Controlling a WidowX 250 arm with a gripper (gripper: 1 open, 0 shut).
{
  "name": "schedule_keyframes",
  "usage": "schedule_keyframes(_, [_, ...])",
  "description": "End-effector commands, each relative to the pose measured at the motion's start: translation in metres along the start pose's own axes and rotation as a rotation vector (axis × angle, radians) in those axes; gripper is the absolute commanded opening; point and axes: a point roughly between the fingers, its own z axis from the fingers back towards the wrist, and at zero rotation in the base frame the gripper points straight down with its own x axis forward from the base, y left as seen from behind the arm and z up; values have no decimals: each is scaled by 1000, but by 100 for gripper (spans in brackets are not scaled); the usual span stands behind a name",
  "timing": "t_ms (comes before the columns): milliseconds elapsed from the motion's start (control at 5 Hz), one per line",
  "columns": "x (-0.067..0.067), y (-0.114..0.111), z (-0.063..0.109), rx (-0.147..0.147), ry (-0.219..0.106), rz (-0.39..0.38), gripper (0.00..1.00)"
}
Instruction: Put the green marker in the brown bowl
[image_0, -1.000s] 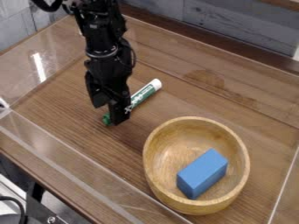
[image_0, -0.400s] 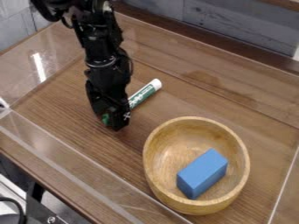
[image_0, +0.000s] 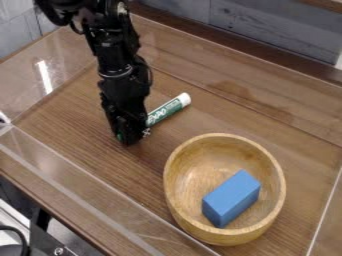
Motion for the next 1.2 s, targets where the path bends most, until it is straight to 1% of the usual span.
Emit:
schedule_keyframes(0, [9, 9, 13, 21, -47, 17, 0])
schedule_keyframes(200, [9, 9, 15, 16, -51, 25, 0])
schedule_keyframes(400, [10, 9, 16, 8, -55, 35, 100])
schedule_keyframes(600, [13, 8, 15, 8, -59, 33, 0])
schedule_keyframes(1000, [14, 5, 22, 4, -61, 51, 0])
